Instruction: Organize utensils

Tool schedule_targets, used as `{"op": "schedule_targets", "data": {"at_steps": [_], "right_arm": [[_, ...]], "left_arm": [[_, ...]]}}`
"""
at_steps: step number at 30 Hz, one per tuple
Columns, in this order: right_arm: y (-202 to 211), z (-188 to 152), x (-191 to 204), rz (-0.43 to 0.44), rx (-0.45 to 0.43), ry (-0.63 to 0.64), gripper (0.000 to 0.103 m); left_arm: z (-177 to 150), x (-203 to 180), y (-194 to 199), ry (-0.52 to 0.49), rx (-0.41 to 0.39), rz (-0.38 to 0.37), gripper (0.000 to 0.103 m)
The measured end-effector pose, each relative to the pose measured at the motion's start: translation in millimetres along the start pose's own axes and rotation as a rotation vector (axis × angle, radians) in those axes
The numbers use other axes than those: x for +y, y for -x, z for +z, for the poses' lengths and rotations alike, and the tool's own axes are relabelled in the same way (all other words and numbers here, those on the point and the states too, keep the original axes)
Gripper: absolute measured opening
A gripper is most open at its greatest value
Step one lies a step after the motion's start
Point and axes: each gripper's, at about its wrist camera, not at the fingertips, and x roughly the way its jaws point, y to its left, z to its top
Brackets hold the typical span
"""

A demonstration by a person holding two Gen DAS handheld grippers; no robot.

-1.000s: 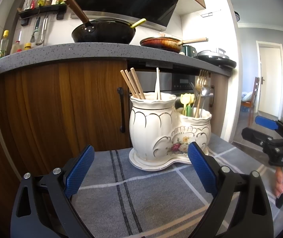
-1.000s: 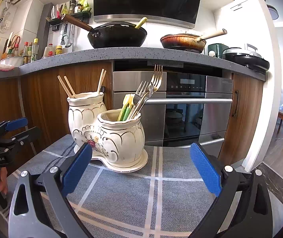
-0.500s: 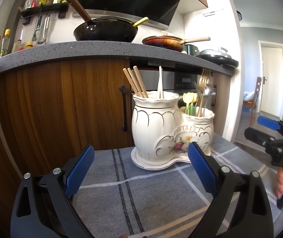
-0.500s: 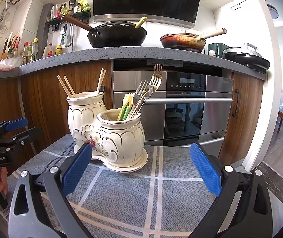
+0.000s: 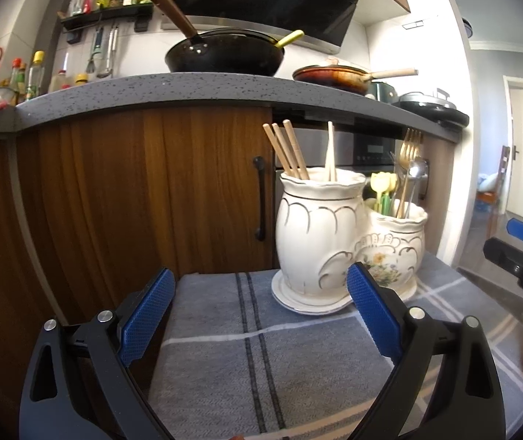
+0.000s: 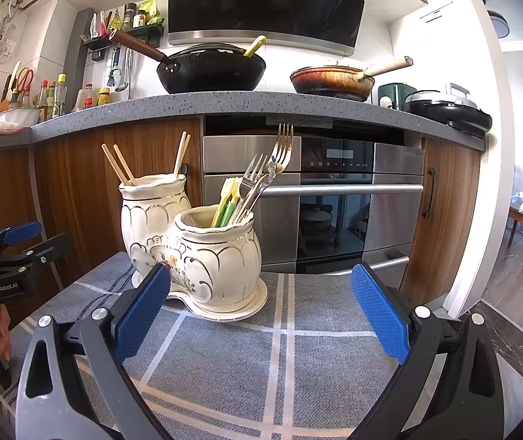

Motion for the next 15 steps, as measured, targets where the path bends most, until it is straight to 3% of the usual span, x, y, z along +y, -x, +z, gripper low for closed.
{"op": "schedule_targets", "data": {"at_steps": [15], "right_arm": [[0.4,0.9,-0.5,-0.009,-0.012,0.0,0.097]], "left_arm": [[-0.4,1.0,1.3,0.004,-0.003,-0.002,0.094]]}}
